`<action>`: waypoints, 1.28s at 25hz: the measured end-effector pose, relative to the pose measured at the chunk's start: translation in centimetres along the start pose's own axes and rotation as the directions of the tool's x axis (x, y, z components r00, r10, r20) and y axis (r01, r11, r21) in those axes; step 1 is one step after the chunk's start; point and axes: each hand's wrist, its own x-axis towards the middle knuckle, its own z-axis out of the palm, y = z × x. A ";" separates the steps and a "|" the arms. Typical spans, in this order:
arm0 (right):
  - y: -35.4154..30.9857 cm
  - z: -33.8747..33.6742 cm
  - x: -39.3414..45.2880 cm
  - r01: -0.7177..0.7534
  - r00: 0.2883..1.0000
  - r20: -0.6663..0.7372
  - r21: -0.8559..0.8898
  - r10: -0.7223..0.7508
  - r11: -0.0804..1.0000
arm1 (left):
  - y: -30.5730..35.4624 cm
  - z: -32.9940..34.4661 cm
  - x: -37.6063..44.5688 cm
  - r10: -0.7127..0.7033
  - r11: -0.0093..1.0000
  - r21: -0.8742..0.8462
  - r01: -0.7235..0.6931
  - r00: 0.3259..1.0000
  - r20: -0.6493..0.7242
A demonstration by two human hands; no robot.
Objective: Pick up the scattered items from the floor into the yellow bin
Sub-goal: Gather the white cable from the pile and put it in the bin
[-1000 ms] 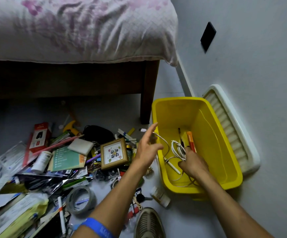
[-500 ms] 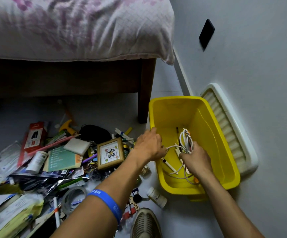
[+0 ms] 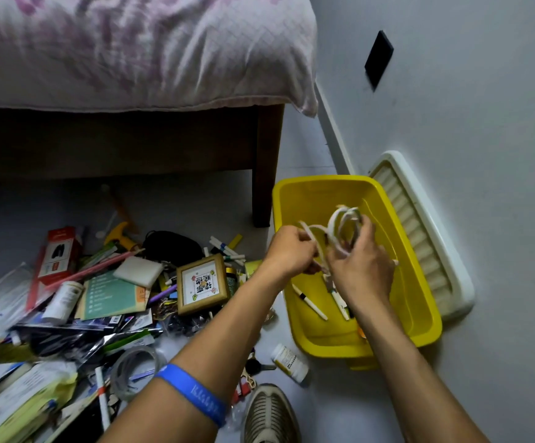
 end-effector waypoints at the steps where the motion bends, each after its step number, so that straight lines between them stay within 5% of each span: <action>1: -0.2 0.3 0.0 -0.046 0.973 0.222 -0.105 0.069 0.993 | -1.0 -0.8 -0.5 -0.006 0.997 0.083 0.010 0.999 -0.051; 3: -1.0 0.9 -1.2 0.014 0.898 0.434 -0.188 0.071 0.982 | -3.7 -3.0 -2.0 0.021 0.998 0.055 -0.012 0.984 -0.175; 6: -3.6 3.3 -5.8 0.351 0.913 0.210 0.035 -0.350 0.936 | -8.6 -6.6 -4.7 -0.039 0.991 -0.132 -0.006 0.941 -0.337; 9: -4.9 7.0 -12.0 0.518 0.778 0.242 0.276 -0.580 0.810 | -14.7 -8.0 -7.5 -0.113 0.994 -0.048 0.103 0.935 -0.337; 11: -2.9 9.7 -15.0 0.443 0.742 0.429 0.263 -0.515 0.857 | -18.7 -8.0 -9.2 -0.166 0.971 0.122 0.206 0.946 -0.277; 13: 1.4 12.4 -16.3 0.330 0.790 0.544 0.009 -0.281 0.944 | -22.1 -7.5 -10.1 -0.171 0.894 0.366 0.259 0.952 -0.255; 15: 5.1 14.0 -16.4 0.233 0.788 0.615 -0.332 0.023 0.914 | -24.4 -7.4 -10.6 -0.077 0.724 0.658 0.206 0.972 -0.221; 17: 7.1 15.3 -16.5 0.164 0.743 0.647 -0.424 0.171 0.891 | -26.3 -7.9 -10.9 -0.082 0.582 0.807 0.099 0.995 -0.063; 20: 8.3 16.2 -16.1 0.154 0.770 0.628 -0.360 0.117 0.920 | -28.4 -9.0 -11.4 -0.229 0.516 0.856 -0.036 0.957 0.179; 23: 7.0 15.6 -15.8 0.213 0.794 0.605 -0.192 -0.055 0.958 | -28.8 -9.5 -11.2 -0.032 0.439 0.898 -0.030 0.998 0.049; 25: 4.5 14.3 -15.8 0.228 0.764 0.610 0.048 -0.209 0.973 | -27.9 -9.4 -10.9 0.064 0.574 0.818 0.050 0.992 -0.106; 28: 0.6 10.7 -15.7 0.085 0.843 0.448 0.437 -0.299 0.895 | -23.3 -9.1 -10.7 -0.022 0.952 0.277 0.130 0.932 -0.363; 32: -1.0 4.9 -11.6 0.105 0.992 -0.007 0.592 -0.125 0.799 | -14.2 -7.8 -9.4 0.043 0.981 -0.159 -0.111 0.924 -0.380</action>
